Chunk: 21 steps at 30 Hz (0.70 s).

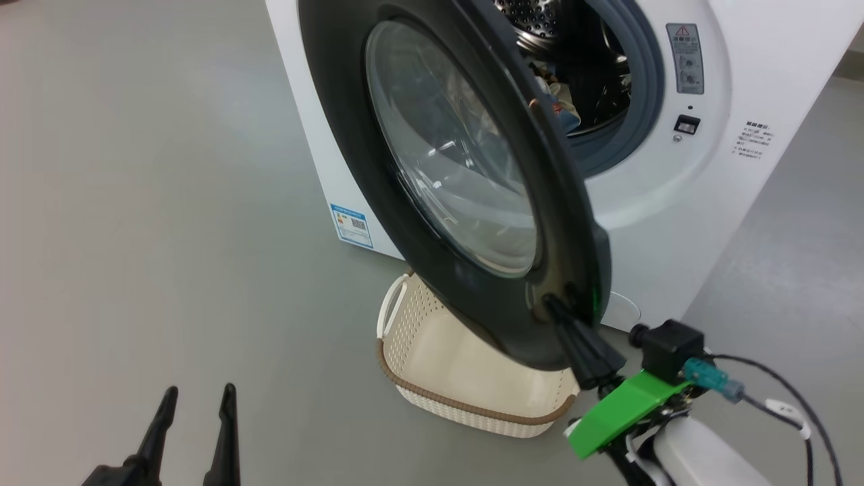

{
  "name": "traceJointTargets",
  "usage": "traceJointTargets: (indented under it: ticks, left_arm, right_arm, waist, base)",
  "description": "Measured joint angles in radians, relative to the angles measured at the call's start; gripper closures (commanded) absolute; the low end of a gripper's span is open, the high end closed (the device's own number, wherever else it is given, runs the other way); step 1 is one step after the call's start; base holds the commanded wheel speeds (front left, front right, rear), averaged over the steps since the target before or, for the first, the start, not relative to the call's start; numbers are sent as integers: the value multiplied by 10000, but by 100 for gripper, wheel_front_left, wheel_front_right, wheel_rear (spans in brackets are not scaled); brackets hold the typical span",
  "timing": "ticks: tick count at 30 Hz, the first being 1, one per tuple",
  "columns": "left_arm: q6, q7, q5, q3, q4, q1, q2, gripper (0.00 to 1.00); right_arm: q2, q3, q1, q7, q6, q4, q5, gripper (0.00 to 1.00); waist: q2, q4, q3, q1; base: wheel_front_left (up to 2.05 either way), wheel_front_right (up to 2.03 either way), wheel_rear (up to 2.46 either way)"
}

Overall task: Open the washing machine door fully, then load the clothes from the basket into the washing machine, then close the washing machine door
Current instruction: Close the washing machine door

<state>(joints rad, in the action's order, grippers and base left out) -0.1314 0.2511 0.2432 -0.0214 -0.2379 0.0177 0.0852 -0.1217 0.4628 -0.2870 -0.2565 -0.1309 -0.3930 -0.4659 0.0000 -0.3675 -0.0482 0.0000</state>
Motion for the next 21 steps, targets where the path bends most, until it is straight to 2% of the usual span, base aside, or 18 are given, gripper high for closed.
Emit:
traceJointTargets:
  ticks: [21]
  left_arm:
    - [0,2,-2,493,286,-1185,-370,0]
  right_arm:
    - [-963,-1791,-1792,0,0,35,261,100]
  waist:
    - [0,-40,-1430,1]
  base:
    - [0,0,0]
